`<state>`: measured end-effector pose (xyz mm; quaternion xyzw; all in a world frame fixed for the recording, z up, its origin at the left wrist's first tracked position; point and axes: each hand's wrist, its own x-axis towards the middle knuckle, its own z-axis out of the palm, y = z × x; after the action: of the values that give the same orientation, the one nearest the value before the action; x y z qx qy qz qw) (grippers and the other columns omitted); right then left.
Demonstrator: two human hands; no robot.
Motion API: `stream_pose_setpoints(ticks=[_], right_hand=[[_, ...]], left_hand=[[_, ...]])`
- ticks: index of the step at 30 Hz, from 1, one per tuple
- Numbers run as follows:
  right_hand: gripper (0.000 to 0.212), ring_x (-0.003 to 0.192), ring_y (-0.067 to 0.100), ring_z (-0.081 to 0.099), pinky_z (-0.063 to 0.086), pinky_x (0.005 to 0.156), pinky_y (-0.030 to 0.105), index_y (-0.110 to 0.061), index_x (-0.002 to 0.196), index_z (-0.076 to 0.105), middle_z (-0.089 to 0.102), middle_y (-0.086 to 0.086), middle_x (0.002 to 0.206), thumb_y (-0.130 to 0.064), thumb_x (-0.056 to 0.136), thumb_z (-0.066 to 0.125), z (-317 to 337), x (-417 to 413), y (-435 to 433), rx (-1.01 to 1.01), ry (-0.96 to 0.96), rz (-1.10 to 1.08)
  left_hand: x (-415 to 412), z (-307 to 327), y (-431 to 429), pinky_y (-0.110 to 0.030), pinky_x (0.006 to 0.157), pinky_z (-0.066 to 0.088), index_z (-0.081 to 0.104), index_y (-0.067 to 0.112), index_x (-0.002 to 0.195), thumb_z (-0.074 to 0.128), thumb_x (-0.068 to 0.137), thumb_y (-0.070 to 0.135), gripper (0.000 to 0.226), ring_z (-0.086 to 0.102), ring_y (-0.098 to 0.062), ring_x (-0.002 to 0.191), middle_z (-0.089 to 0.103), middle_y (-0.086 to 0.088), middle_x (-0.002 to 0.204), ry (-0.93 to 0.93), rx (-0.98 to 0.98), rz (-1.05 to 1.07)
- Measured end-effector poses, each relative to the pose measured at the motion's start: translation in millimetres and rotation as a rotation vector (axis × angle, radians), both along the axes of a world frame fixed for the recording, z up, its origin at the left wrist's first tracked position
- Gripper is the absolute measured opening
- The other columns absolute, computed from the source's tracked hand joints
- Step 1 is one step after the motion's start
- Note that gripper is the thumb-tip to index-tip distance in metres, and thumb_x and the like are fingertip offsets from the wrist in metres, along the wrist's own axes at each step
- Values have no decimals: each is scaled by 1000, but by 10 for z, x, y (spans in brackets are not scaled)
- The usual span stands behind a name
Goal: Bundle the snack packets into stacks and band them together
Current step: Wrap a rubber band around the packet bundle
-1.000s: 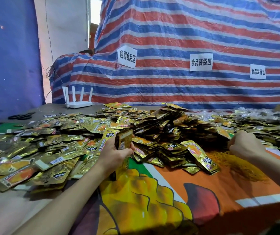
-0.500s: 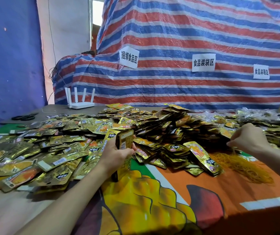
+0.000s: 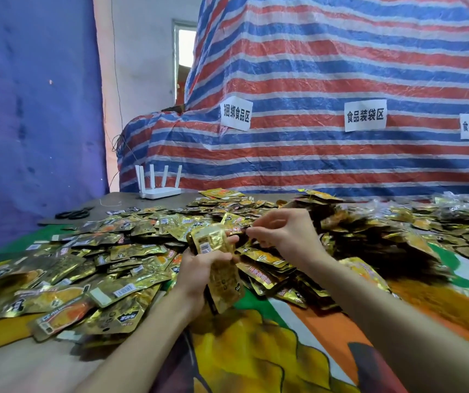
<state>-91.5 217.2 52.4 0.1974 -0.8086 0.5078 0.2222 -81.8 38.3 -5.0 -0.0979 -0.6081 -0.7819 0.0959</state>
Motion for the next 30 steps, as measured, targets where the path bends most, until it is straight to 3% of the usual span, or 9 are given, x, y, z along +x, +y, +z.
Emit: stream_pose_setpoints(ticks=[2,7,11,13,15,17,19,25,30], right_hand=[[13,71,15,75,62,67,30,-10,86,79,77,2,76,-17,78,87,-92,-103,-231,-57,-11,50],[14,76,15,75,64,74,37,-15,83,79,77,1,79,-21,75,88,-392,-298,-418,-178,-22,112],[15,77,19,76,64,73,36,-13,85,79,77,4,80,-21,76,88,-538,-365,-385,-205,-77,176],[17,77,23,76,63,71,33,-12,85,79,77,8,81,-21,74,88,-540,-361,-341,-255,-119,246],[27,75,22,76,61,68,29,-13,84,79,78,10,82,-29,65,89,-534,-332,-297,-299,-188,313],[36,77,19,75,59,68,24,-11,88,79,78,10,85,-32,61,89,-548,-312,-275,-307,-267,339],[29,83,17,76,59,69,23,-8,96,78,79,8,89,-22,72,88,-558,-299,-287,-274,-329,380],[9,82,21,72,58,75,33,-7,86,79,76,16,87,-15,82,83,-551,-267,-294,-185,-252,330],[9,81,19,70,58,78,33,-10,88,77,75,7,84,-18,84,81,-494,-263,-274,-298,-245,348]], left_hand=[[-2,1,-23,-38,75,56,79,11,96,65,82,-2,24,72,-26,80,78,-10,97,-49,12,47],[-49,10,-42,-26,43,51,73,4,63,67,76,-11,20,70,-22,54,71,-12,63,-162,46,173],[-112,3,-77,-36,60,59,78,5,68,64,73,-11,22,68,-30,62,70,-22,72,-227,35,108],[-109,10,-81,-43,74,60,78,0,84,63,70,-8,21,68,-32,70,70,-24,81,-252,83,54],[-98,22,-101,-48,86,56,75,-2,101,64,63,-3,40,68,-33,76,70,-22,87,-267,152,5],[-93,40,-123,-43,79,56,75,2,101,62,60,1,43,68,-30,70,70,-16,82,-265,208,-42],[-78,58,-144,-42,77,56,75,5,95,60,61,1,37,68,-29,67,70,-14,80,-276,244,-63],[-36,81,-182,-52,99,50,74,0,94,63,62,5,34,65,-35,89,67,-19,94,-307,138,-1],[-80,38,-192,-33,59,58,71,-5,94,59,80,-3,19,67,-27,63,67,-20,78,-293,64,40]])
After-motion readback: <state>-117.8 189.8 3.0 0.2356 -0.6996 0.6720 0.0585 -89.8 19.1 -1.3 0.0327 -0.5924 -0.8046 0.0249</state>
